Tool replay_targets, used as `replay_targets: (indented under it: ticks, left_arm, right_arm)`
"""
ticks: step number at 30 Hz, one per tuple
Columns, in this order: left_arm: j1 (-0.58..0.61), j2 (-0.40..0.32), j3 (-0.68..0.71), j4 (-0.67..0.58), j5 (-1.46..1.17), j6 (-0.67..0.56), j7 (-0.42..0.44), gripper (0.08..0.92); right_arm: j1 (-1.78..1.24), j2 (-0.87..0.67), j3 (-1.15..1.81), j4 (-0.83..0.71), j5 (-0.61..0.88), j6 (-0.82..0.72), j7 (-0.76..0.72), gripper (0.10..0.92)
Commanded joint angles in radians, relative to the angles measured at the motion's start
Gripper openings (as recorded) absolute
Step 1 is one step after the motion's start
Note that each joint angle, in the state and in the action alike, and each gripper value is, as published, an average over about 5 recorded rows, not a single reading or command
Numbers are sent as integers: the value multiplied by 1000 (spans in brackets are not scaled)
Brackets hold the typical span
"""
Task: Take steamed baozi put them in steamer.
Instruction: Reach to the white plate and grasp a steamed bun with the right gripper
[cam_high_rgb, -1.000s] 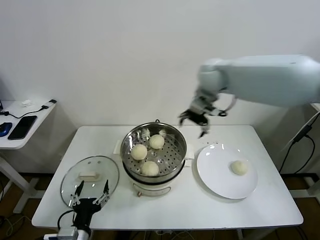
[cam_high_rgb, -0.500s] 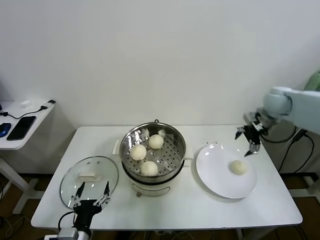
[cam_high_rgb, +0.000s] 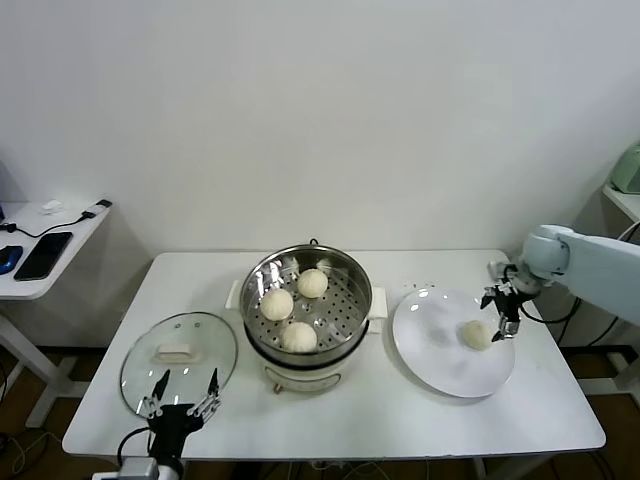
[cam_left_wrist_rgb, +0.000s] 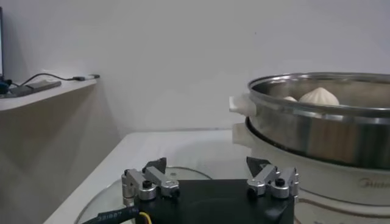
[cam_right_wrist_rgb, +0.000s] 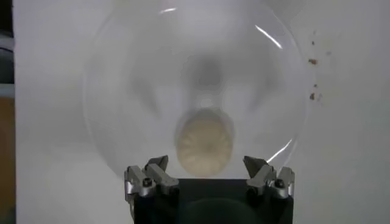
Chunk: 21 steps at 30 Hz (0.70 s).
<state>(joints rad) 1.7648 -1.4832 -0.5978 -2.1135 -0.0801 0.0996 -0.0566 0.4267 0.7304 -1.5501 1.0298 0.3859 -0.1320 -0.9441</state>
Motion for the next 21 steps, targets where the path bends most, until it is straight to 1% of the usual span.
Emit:
replay_targets:
  ticks: [1,9,11,17,21]
  left_arm:
    - [3,0,1,5,3,0,0,823]
    - [8,1,1,0,3,-1,-1,823]
    - [9,2,1,-3,2,-1,-2,823]
    - [17,3,1,-16,3,0,-2,823]
    - [22,3,4,-26,4,4,-1,823]
  right_arm:
    - [-154,79,101,-137,-38,-20,16,823]
    - [-162,98,102,-131,-48,-38,31,820]
    - [-152,95,98,-121,-53,-43,32,803]
    - [-39,61,36,-24,-33,-61,24,666]
    - [149,48,-104,76,54,-72,18,638]
